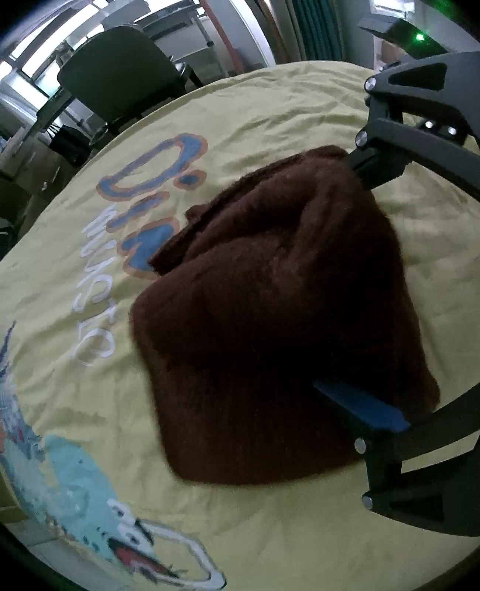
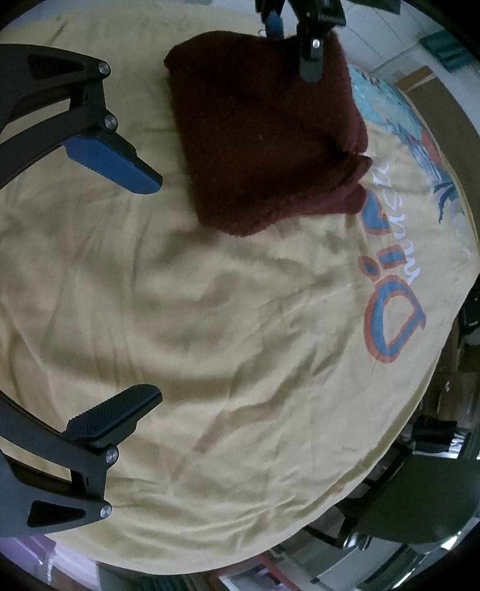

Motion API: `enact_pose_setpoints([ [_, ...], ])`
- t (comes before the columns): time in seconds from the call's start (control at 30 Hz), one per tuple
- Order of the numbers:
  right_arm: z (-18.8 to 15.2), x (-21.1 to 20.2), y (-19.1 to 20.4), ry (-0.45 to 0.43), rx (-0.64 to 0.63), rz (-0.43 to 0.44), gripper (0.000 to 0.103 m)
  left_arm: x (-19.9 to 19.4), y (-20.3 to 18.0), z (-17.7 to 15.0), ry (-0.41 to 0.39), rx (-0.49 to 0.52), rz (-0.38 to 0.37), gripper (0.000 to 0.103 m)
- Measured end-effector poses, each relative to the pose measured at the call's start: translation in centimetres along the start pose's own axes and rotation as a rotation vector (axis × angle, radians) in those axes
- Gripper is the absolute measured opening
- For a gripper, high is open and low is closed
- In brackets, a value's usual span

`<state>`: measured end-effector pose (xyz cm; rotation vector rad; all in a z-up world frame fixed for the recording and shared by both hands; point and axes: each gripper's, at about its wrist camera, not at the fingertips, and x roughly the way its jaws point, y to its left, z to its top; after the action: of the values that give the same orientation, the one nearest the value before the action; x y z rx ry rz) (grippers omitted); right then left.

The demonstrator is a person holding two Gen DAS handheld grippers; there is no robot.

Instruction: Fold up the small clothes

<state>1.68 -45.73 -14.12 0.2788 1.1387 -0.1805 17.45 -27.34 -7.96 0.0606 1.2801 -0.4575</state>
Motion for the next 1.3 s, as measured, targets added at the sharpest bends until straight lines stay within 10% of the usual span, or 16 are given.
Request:
enact_pose_setpoints([
  [0.33, 3.0, -3.0, 2.8, -0.059, -0.081, 0.02, 0.103, -6.5, 6.0, -1.9, -0.106, -0.098, -0.1, 0.102],
  [0.67, 12.4, -5.5, 11.3, -0.058, -0.219, 0.102, 0.101, -6.2, 13.7, -7.8, -0.087, -0.161, 0.037, 0.102],
  [0.8, 15.5, -4.0, 15.8, 0.02, -0.272, 0.162, 0.08, -5.1, 15.6, -10.4, -0.058, -0.202, 0.011, 0.102],
  [1.13, 15.2, 4.3, 20.5, 0.266, -0.308, 0.154, 0.077, -3.4, 15.7, -13.8, 0.006, -0.195, -0.018, 0.102],
  [1.2, 14.3, 5.1, 20.0, 0.286, -0.303, 0.155, 0.04, -3.3, 15.3, -13.9, 0.008, -0.176, -0.018, 0.102],
  [1.3, 13.3, 5.5, 18.2, 0.275, -0.277, 0.16, 0.027, -3.4, 14.5, -13.9, 0.008, -0.155, -0.016, 0.102],
])
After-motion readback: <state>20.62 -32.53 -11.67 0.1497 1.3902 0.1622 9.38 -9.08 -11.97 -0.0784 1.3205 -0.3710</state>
